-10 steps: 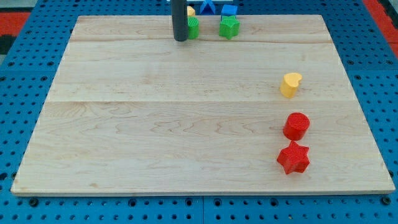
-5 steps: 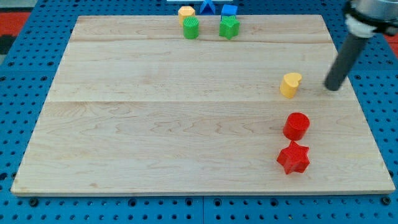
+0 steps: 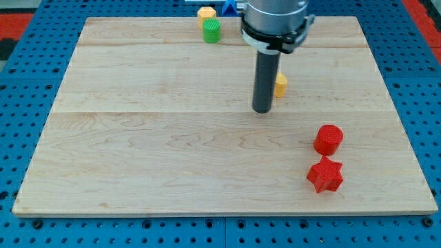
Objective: Move the yellow heart diagonal to the green blocks
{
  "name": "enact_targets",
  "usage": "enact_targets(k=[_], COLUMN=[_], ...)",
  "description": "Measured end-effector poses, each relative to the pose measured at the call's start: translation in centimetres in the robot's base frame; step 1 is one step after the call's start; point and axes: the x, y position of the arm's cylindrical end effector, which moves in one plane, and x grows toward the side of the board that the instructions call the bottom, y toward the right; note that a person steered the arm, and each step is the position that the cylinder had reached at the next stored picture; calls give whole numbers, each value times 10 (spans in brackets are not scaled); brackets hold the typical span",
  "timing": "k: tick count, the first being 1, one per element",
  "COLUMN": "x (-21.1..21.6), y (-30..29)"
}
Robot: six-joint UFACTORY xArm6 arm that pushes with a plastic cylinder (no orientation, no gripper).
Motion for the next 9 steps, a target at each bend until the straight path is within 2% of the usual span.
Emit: enact_targets(k=[1, 2, 3, 5, 6, 7, 9], x=[-48, -81, -87, -51, -47, -64, -107], y=[5, -24, 4, 5, 40, 72, 43])
